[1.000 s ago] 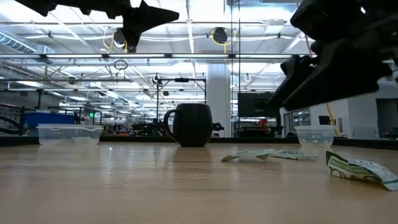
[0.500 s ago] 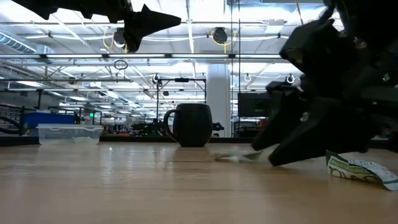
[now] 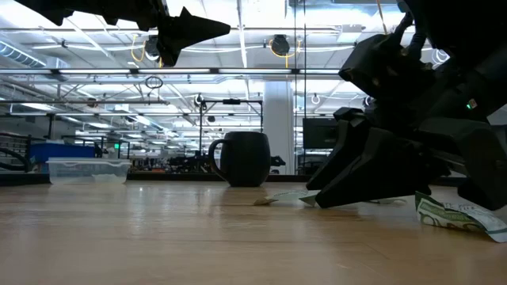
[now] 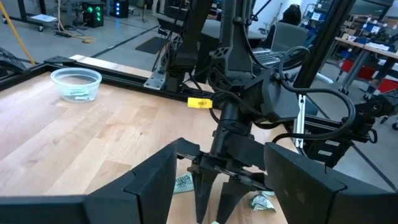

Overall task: Pick and place items into bin
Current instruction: Put the white stevia packet into the right transparent bin

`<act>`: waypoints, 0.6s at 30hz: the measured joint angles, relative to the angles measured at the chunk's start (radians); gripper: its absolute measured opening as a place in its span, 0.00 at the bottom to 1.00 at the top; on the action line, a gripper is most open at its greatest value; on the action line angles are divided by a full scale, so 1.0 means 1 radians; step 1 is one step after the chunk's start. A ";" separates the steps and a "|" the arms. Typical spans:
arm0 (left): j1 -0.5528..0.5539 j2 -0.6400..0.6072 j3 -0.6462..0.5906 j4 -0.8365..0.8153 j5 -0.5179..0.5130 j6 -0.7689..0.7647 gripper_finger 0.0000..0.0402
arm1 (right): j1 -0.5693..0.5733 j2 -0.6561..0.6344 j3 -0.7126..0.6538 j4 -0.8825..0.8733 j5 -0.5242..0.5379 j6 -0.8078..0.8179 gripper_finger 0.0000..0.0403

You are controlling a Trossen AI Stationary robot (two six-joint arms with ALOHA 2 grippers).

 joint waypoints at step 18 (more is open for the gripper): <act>0.000 0.000 0.000 -0.006 0.000 0.000 0.61 | 0.006 0.001 -0.002 0.070 -0.001 -0.030 0.02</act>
